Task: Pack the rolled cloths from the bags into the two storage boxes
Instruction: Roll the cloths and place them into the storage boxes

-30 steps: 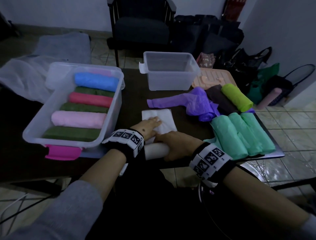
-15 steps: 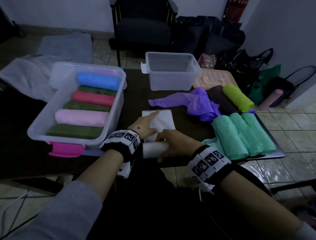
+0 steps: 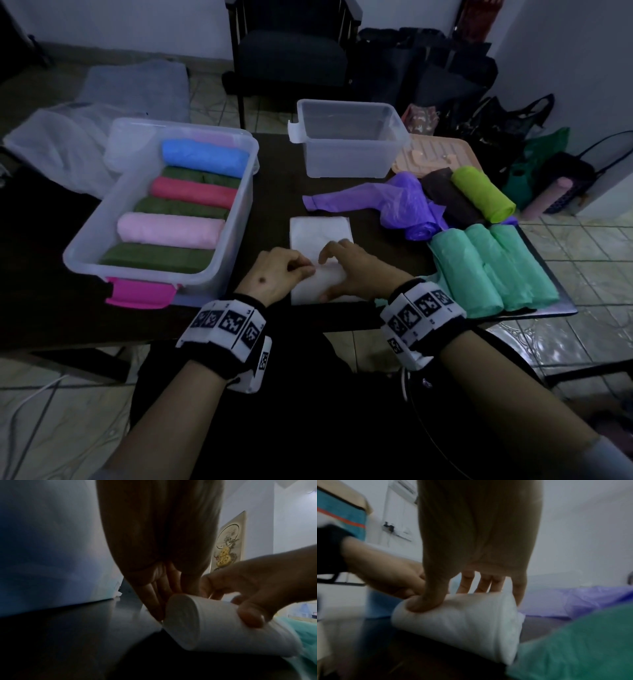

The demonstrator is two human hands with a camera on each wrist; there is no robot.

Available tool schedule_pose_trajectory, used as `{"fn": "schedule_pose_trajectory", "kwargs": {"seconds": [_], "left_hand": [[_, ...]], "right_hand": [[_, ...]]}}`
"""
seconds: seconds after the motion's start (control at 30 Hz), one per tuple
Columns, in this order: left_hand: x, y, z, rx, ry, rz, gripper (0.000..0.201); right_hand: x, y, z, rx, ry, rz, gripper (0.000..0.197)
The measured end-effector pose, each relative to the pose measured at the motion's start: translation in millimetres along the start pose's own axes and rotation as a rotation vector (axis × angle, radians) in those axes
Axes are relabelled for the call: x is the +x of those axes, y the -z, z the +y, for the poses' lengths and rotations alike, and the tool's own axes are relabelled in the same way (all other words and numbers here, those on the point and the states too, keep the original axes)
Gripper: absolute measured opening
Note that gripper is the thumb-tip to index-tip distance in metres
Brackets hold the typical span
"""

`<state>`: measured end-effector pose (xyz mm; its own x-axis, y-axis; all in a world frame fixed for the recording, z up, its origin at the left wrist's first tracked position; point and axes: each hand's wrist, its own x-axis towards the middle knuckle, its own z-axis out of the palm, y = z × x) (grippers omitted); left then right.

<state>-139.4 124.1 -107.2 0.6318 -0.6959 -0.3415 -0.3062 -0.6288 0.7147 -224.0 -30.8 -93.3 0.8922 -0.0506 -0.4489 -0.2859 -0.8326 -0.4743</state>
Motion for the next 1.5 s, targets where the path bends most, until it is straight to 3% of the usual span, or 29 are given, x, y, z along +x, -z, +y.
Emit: {"fn": "schedule_pose_trajectory", "kwargs": {"seconds": [0.13,0.23,0.33,0.4,0.5,0.6,0.7,0.87,0.97,1.1,1.2,1.3,1.37,1.5], "left_hand": [[7.6,-2.8,2.7,0.049,0.019,0.05,0.022],[12.5,-4.6,4.2,0.063,0.051,0.071,0.023],[10.0,-9.5,4.0,0.138,-0.056,0.208,0.023],[4.3,-11.2,3.1,0.115,-0.107,0.255,0.023],[-1.3,-9.2,0.1,0.05,-0.117,0.185,0.027],[-1.1,-4.2,-1.0,0.035,-0.088,0.107,0.042],[3.6,-0.9,1.3,0.004,-0.077,0.081,0.037],[10.1,7.5,4.1,0.07,0.006,-0.052,0.04],[10.9,9.3,3.7,0.103,0.034,-0.146,0.043],[16.1,6.4,3.5,0.171,0.048,-0.152,0.038],[17.9,-0.8,2.2,0.241,0.019,0.013,0.039],[16.7,-8.6,4.4,0.227,-0.097,0.16,0.031],[17.2,-9.7,3.9,0.231,-0.113,0.138,0.032],[14.0,1.8,0.8,0.283,-0.112,0.0,0.055]], "right_hand": [[-13.2,-13.2,-16.8,-0.357,0.061,0.192,0.049],[-20.6,-40.9,-19.4,-0.4,0.042,0.276,0.061],[-21.3,-57.1,-15.9,-0.444,0.025,0.342,0.07],[-15.6,-54.7,-13.4,-0.447,0.015,0.337,0.07],[0.8,-40.0,-12.1,-0.434,-0.006,0.293,0.062],[13.6,-13.4,-13.3,-0.259,-0.082,0.132,0.058],[13.1,8.3,-13.0,-0.072,-0.131,0.008,0.052],[5.4,6.8,-8.9,-0.152,-0.079,0.018,0.05],[3.1,7.0,-2.1,-0.052,-0.1,-0.025,0.053],[5.6,14.3,-0.1,-0.018,-0.12,-0.004,0.05],[6.5,13.7,-1.2,-0.055,-0.097,0.015,0.049],[6.2,12.0,-0.4,-0.098,-0.105,0.036,0.052],[4.2,9.6,-1.8,-0.115,-0.086,0.094,0.054],[1.0,1.8,-9.0,-0.25,0.014,0.227,0.042]]}}
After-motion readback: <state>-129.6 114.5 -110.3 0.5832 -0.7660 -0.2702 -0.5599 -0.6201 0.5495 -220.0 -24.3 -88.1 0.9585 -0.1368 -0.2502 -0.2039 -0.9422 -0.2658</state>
